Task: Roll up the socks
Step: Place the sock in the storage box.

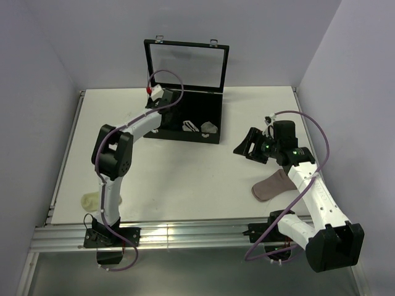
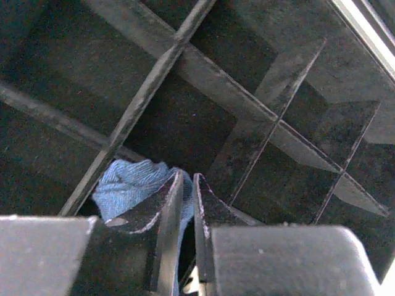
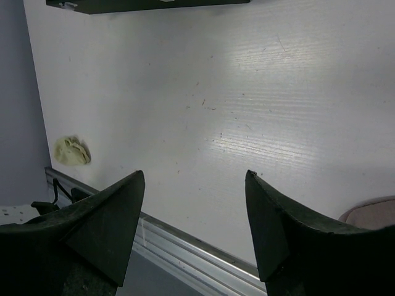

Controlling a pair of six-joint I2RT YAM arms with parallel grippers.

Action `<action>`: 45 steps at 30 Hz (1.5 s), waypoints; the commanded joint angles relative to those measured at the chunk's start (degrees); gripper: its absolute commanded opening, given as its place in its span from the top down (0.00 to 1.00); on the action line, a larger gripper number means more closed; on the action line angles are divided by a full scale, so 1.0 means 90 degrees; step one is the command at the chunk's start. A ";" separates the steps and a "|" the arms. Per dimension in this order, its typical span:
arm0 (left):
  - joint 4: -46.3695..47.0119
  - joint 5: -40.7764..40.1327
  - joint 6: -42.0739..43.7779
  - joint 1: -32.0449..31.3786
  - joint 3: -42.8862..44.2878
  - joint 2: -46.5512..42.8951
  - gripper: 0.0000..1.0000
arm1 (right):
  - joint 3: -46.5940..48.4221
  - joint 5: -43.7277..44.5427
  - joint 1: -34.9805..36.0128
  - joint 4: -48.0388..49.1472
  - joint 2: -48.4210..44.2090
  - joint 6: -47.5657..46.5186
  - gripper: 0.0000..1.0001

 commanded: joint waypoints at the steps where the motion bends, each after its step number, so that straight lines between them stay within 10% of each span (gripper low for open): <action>1: -0.0775 -0.0277 -0.0360 0.0024 -0.0792 -0.0459 0.82 | -0.0007 0.0017 -0.0056 0.0104 0.0008 -0.0031 0.27; 24: -0.0333 0.0250 0.0294 0.0034 -0.0005 0.0272 0.72 | -0.0066 -0.0012 -0.0066 0.0104 0.0008 -0.0021 0.28; 33: -0.0430 0.0425 0.0732 0.0015 -0.0084 -0.1023 0.40 | 0.0586 0.0455 -0.0066 -0.0246 -0.0147 -0.0148 0.28; 45: -0.0870 0.0865 0.1709 -0.0044 0.0474 -0.2754 0.33 | 0.2023 0.2211 -0.0066 -0.0872 -0.0782 -0.0362 0.25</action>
